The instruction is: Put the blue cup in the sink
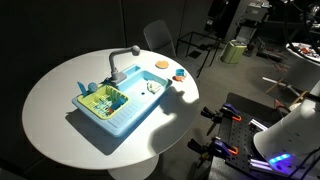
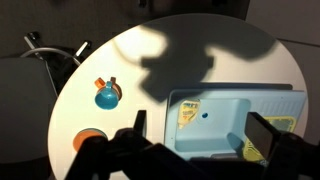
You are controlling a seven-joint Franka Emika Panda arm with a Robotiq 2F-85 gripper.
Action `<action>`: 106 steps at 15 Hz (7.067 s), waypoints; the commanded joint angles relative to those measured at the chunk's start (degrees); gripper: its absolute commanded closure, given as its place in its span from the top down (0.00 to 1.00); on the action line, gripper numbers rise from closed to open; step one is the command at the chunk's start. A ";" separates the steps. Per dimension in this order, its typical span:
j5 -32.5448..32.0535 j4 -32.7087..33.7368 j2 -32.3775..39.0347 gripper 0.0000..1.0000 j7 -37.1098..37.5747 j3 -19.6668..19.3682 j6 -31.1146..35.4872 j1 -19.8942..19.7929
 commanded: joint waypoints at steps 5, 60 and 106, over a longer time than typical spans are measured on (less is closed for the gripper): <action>1.25 9.83 12.60 1.00 -3.27 -0.69 3.35 -2.65; 15.11 19.87 49.60 1.00 11.94 4.61 16.59 -17.07; 11.02 28.94 60.79 0.05 19.09 3.50 11.27 -16.71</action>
